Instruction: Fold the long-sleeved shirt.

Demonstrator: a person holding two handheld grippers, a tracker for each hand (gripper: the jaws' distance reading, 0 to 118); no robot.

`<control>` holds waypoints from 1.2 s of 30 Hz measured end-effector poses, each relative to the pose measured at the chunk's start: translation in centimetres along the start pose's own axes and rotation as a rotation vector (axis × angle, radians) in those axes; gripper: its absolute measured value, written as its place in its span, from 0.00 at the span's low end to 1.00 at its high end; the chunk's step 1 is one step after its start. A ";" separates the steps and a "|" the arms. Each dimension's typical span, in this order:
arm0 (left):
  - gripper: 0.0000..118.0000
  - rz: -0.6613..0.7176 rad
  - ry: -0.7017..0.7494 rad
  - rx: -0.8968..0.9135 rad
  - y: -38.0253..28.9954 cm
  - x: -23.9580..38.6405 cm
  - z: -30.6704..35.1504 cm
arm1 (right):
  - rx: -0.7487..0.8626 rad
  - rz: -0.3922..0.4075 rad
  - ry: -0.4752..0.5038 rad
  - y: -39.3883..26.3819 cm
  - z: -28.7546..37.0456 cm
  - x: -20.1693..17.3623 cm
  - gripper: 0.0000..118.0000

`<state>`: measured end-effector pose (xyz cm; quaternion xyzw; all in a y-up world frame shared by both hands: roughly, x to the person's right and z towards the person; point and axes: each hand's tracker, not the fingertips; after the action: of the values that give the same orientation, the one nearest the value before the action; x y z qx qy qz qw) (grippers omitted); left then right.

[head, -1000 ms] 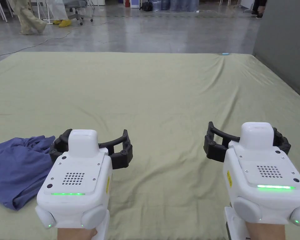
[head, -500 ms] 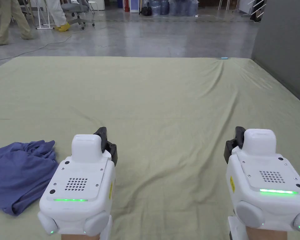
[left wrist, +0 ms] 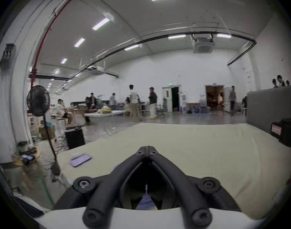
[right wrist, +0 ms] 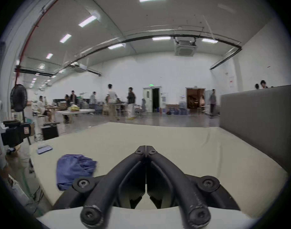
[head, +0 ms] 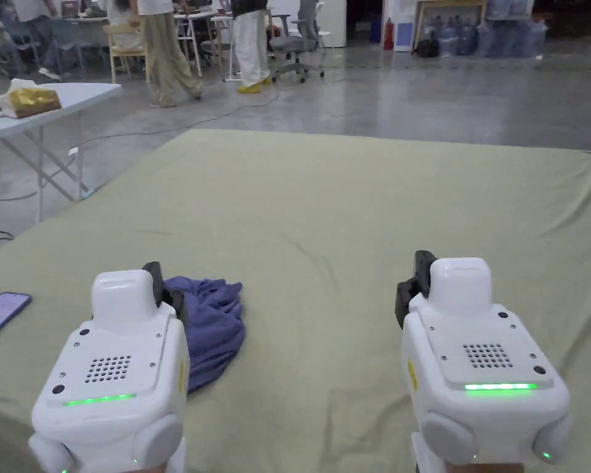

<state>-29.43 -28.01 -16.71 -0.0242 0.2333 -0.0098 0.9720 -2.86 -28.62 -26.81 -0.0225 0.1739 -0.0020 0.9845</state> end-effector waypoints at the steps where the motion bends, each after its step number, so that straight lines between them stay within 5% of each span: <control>1: 0.00 -0.009 0.009 -0.017 0.1 -0.8 -0.1 | -0.004 0.007 0.008 -0.1 -0.4 -0.9 0.00; 7: 0.00 0.113 -0.046 -0.372 0.8 -3.2 -6.2 | -0.027 -0.001 0.076 -0.7 -1.7 -2.7 0.00; 8: 0.17 0.160 -0.040 -0.460 0.7 -3.3 -8.5 | -0.030 0.003 0.081 -1.0 -1.9 -2.9 0.00; 10: 0.81 0.239 -0.089 -0.595 -0.4 -4.2 -12.9 | -0.037 0.005 0.088 -1.5 -2.1 -2.9 0.00; 12: 0.91 0.284 -0.115 -0.690 -1.9 -4.4 -17.1 | -0.051 0.005 0.094 -1.9 -2.7 -2.8 0.00; 21: 0.83 0.062 -0.092 -0.908 -9.8 -2.0 -26.8 | -0.115 0.030 0.064 -3.7 -5.8 -1.8 0.00; 24: 0.06 0.026 -0.085 -0.959 -11.1 -1.8 -27.4 | -0.131 0.038 0.053 -4.2 -6.3 -1.3 0.00; 28: 0.06 0.031 -0.082 -0.954 -8.9 -0.9 -25.9 | -0.141 0.037 0.042 -4.3 -6.2 -0.5 0.00; 36: 0.06 0.084 -0.451 -0.744 -1.6 10.8 -21.6 | -0.115 0.019 -0.059 -3.2 -3.0 4.2 0.00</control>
<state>-29.66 -30.89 -40.70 -0.3647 0.0036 0.1199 0.9233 0.08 -32.00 -30.92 -0.0773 0.1451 0.0182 0.9862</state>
